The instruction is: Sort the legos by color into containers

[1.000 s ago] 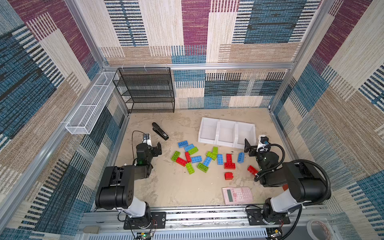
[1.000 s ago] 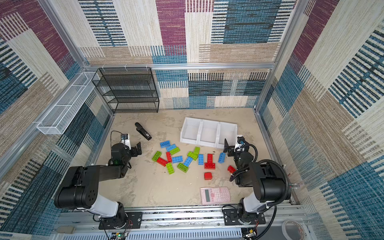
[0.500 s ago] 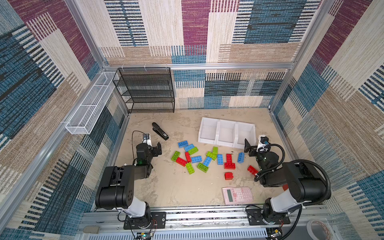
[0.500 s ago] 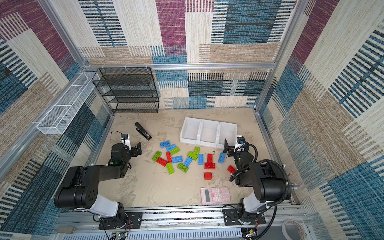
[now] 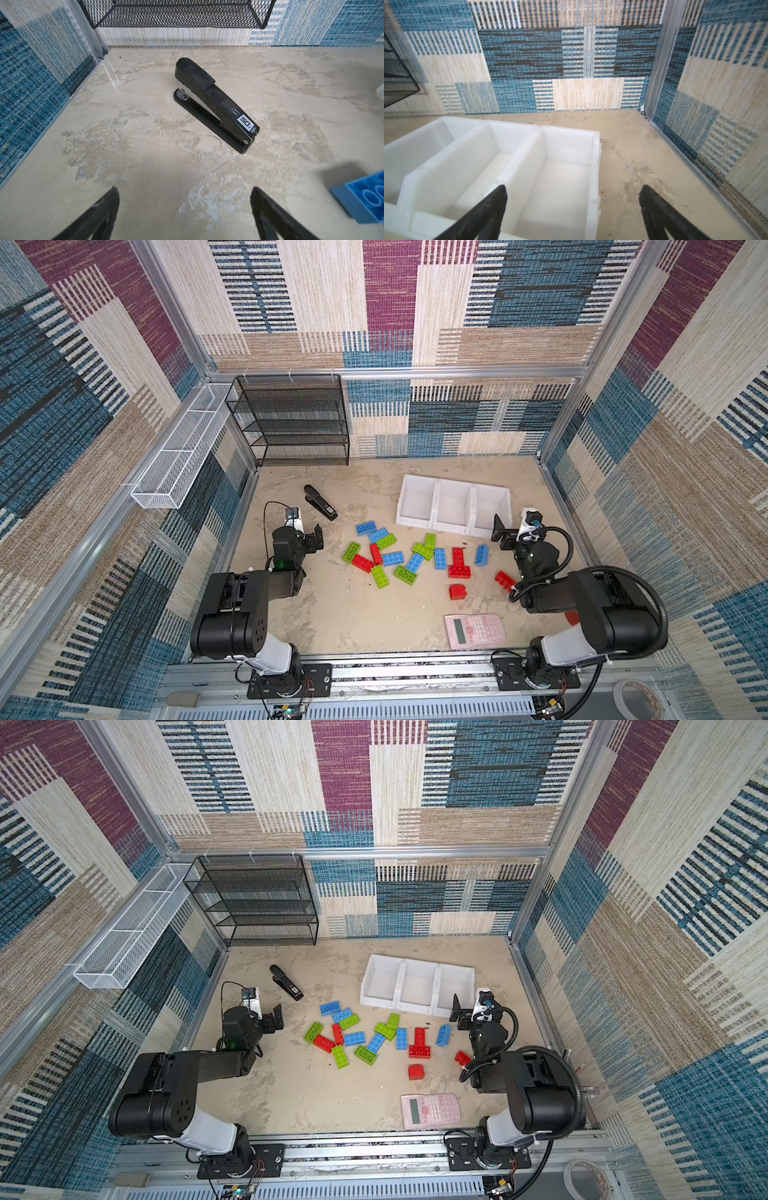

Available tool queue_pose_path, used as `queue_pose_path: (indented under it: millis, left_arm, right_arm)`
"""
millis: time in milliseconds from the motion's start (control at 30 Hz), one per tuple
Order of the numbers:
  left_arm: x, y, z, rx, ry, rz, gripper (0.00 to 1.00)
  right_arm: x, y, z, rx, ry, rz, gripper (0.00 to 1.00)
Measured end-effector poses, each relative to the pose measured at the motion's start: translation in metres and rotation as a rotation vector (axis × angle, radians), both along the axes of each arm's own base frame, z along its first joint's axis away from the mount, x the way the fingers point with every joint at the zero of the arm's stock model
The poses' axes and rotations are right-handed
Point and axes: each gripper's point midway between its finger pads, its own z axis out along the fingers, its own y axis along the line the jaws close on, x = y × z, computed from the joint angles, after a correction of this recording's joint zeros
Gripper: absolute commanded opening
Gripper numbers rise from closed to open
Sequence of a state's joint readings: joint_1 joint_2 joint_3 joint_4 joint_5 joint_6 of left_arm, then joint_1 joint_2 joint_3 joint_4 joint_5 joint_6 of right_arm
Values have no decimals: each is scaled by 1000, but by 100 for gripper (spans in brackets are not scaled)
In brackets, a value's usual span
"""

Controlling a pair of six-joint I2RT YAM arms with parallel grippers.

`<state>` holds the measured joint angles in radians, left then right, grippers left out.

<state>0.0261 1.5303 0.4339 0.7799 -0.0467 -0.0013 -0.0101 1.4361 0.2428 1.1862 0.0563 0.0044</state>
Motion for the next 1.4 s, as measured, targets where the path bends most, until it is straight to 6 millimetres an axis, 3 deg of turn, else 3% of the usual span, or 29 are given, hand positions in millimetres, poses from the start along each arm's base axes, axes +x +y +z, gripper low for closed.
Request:
queue_pose_path:
  millis: [67, 200, 400, 533, 633, 767, 1033, 1100, 1400]
  left_arm:
    - [0, 0, 10, 2, -6, 0, 99]
    - [8, -8, 61, 14, -51, 7, 98]
    - [7, -16, 154, -107, -57, 76, 99]
    - [-26, -37, 181, -204, -3, 56, 100]
    - [-57, -45, 186, -242, 51, 50, 97]
    - [-95, -49, 181, -265, 134, 43, 94]
    - [-147, -57, 141, -281, 305, -8, 94]
    - [-151, -60, 133, -287, 335, -21, 99]
    - [-160, -72, 116, -270, 391, -75, 99]
  right_arm:
    - [9, -7, 25, 38, -18, -43, 99]
    - [10, -12, 64, 156, -17, -116, 100]
    - [-1, 46, 86, 199, 78, 1, 97]
    - [-8, 93, 88, 188, 171, 123, 91]
    - [-20, 127, 71, 174, 276, 214, 75]
    - [-37, 155, 34, 146, 433, 287, 58]
    - [-63, 182, -45, 126, 721, 329, 59]
    - [-61, 188, -56, 117, 769, 325, 59]
    - [-53, 202, -86, 69, 908, 309, 61]
